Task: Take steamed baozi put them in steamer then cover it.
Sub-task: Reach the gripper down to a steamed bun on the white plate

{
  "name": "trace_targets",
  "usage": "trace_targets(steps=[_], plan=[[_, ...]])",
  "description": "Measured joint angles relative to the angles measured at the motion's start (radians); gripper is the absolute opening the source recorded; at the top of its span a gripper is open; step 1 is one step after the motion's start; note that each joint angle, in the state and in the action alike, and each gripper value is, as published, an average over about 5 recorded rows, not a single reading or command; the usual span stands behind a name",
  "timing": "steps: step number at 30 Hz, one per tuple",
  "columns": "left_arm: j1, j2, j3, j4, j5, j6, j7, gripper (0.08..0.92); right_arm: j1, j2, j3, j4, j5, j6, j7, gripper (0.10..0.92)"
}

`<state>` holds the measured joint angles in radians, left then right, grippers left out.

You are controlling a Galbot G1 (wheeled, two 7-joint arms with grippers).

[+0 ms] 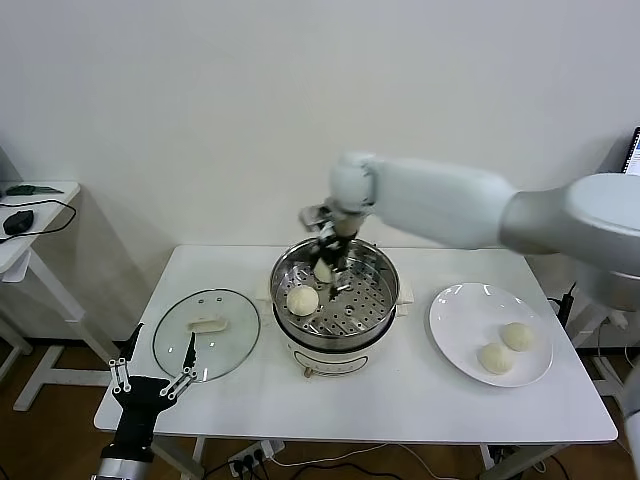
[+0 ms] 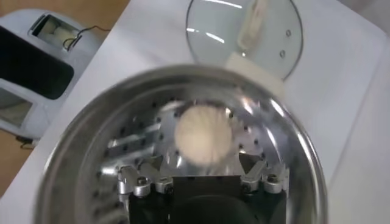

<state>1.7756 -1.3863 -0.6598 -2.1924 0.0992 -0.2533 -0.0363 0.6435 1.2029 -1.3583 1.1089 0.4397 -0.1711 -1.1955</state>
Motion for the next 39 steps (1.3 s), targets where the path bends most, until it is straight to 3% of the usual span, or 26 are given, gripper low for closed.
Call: trace_targets(steps=[8, 17, 39], plan=[[0.005, 0.001, 0.009, -0.002, 0.006, 0.000, 0.000, 0.823, 0.023, -0.248, 0.046, 0.023, -0.122, 0.104, -0.119, 0.823], [0.021, -0.004, 0.004, -0.003, 0.010, -0.002, 0.000, 0.823, -0.082, -0.442, 0.073, 0.007, -0.242, 0.186, -0.136, 0.823], [0.028, -0.013, 0.001, 0.012, 0.016, -0.005, -0.001, 0.823, -0.444, -0.542, 0.251, -0.054, -0.410, 0.189, -0.046, 0.823]])
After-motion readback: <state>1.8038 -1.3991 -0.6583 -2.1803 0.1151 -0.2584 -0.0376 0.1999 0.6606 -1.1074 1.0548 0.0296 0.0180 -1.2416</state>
